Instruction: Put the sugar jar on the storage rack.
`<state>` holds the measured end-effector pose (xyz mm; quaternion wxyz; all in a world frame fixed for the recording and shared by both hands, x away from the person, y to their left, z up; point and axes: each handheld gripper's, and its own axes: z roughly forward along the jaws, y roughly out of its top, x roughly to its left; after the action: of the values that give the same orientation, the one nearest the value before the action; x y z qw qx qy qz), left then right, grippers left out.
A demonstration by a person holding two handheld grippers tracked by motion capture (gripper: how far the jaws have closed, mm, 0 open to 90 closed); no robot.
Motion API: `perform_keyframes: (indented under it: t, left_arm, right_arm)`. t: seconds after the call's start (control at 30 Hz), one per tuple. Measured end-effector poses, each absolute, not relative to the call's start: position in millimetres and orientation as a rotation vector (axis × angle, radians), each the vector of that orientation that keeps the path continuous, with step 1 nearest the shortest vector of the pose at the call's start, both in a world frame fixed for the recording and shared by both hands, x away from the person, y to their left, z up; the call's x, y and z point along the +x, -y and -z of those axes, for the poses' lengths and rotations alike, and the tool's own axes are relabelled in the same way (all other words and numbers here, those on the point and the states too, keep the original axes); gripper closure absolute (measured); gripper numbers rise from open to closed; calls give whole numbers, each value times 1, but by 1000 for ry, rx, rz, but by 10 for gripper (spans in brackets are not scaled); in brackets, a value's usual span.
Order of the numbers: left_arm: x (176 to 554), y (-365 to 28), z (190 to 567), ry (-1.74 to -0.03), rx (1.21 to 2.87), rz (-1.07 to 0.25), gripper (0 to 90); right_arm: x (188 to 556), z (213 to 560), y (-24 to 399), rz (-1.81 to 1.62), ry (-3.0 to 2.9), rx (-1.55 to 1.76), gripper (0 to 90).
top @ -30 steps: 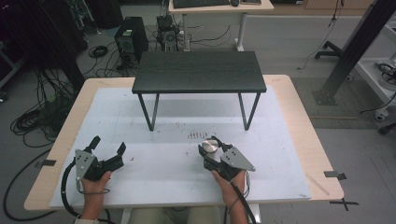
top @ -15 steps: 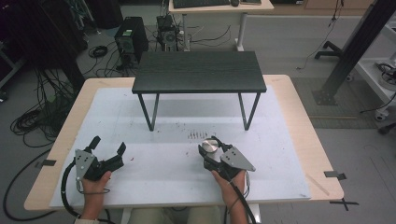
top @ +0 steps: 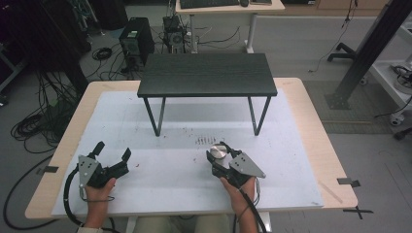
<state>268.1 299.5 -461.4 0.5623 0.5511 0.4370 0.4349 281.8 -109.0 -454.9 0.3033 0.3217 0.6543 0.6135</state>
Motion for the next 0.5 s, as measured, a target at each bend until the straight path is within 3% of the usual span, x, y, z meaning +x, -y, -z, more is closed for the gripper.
perform_keyframes:
  t: [0.5]
  left_arm:
    - [268,-299,461,-1033,1300,-1026,45]
  right_arm:
    - [282,454,109,-1619,-1740,851,426]
